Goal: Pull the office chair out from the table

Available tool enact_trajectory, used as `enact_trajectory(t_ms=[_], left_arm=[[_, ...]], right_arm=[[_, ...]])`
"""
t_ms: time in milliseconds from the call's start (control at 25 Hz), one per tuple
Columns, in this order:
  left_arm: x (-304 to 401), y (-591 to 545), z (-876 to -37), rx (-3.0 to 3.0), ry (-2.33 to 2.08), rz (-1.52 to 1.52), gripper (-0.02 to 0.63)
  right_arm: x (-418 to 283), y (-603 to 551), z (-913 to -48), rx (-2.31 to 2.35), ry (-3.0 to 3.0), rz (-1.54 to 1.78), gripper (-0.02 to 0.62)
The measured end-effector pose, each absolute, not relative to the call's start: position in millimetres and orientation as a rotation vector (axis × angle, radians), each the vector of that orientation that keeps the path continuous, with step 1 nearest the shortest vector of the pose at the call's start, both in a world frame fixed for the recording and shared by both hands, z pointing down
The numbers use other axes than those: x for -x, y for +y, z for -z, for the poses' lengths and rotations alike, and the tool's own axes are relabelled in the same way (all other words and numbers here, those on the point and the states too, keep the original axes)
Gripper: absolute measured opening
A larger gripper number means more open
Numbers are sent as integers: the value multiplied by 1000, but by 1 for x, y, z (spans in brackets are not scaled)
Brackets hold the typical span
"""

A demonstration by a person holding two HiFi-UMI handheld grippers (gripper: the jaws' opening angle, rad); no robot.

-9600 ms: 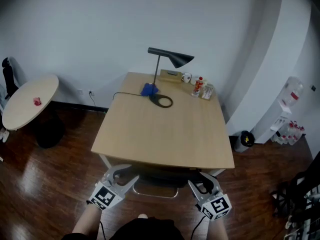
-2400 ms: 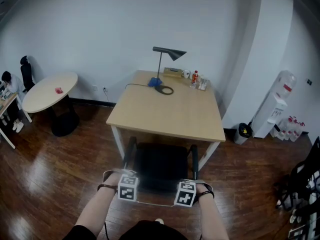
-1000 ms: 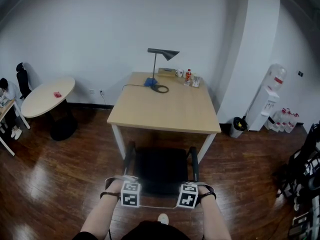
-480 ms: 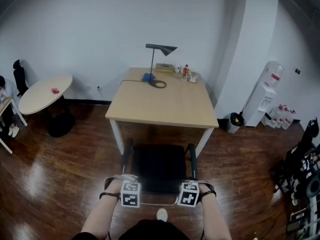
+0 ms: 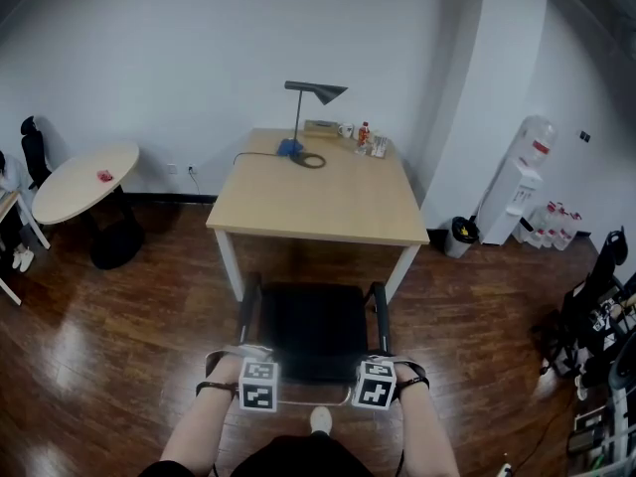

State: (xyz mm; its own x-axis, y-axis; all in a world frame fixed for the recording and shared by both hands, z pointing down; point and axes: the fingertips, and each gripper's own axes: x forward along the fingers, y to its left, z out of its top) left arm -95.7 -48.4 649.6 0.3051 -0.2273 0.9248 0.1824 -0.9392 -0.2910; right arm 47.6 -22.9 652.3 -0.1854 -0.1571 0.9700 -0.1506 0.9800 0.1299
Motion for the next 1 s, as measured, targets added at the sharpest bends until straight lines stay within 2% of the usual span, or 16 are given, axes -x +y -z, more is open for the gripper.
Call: enact_trajectory(t_ms=[1000], left_arm=[[102, -5, -648, 2229, 33, 1651, 69]], right_arm=[[-41, 21, -651, -241, -1760, -1, 97]])
